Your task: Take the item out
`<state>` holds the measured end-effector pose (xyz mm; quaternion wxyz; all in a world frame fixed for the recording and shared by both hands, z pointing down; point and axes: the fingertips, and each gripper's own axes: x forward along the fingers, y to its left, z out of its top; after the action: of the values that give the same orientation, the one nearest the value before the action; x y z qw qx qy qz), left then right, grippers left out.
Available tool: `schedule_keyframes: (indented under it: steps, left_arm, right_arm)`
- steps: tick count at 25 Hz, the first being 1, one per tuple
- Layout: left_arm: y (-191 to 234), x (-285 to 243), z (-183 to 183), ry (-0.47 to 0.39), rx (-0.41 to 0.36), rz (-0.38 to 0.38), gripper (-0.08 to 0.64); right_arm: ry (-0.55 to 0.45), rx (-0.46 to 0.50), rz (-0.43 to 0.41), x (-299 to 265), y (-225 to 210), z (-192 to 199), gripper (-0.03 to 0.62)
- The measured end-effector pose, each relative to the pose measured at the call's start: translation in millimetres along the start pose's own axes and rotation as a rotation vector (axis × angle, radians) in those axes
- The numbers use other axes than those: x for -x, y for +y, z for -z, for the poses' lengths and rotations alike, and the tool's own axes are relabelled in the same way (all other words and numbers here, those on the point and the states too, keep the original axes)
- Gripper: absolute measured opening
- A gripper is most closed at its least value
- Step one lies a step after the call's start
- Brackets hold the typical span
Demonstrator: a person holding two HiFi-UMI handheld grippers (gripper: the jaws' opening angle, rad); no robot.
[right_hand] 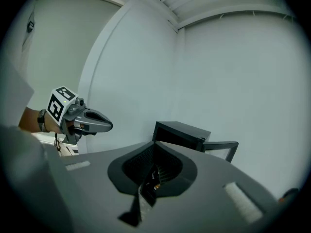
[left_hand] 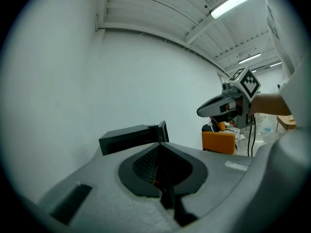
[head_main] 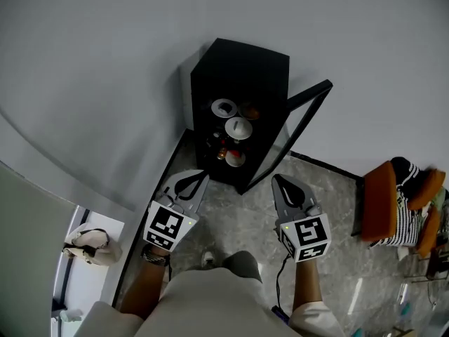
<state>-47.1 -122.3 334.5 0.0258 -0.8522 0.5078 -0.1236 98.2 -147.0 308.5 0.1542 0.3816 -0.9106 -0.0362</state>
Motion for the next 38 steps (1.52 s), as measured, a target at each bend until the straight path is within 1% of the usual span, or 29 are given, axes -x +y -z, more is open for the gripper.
schedule_keyframes:
  steps: [4, 7, 13, 16, 23, 28, 33, 38]
  left_arm:
    - [12.0, -22.2, 13.3, 0.022, 0.029, -0.006, 0.003]
    - [23.5, -38.2, 21.7, 0.042, 0.042, -0.026, 0.003]
    - [60.1, -74.9, 39.0, 0.078, 0.074, -0.063, 0.003]
    - [77.2, -93.4, 50.6, 0.101, 0.084, -0.076, 0.003]
    - [110.2, -130.4, 68.4, 0.137, 0.114, -0.116, 0.004]
    - [128.2, -153.6, 87.5, 0.161, 0.154, -0.147, 0.005]
    - [131.2, -176.6, 109.8, 0.197, 0.186, -0.133, 0.005]
    - [134.1, -192.3, 133.6, 0.245, 0.203, -0.118, 0.004]
  right_arm:
    - [0.019, -0.015, -0.041, -29.7, -9.0, 14.4, 0.008]
    - [0.045, -0.025, -0.078, -61.0, -11.6, 29.7, 0.027]
    - [0.073, 0.039, -0.146, -131.2, -22.0, 44.7, 0.034]
    - [0.093, 0.057, -0.154, -165.9, -31.4, 56.7, 0.034]
    - [0.155, 0.052, -0.156, -229.3, -58.7, 90.1, 0.034]
    - [0.213, 0.091, -0.157, -271.5, -73.2, 120.2, 0.041]
    - [0.263, 0.144, -0.189, -305.3, -73.6, 143.0, 0.049]
    - [0.322, 0.137, -0.228, -331.3, -70.8, 174.1, 0.062]
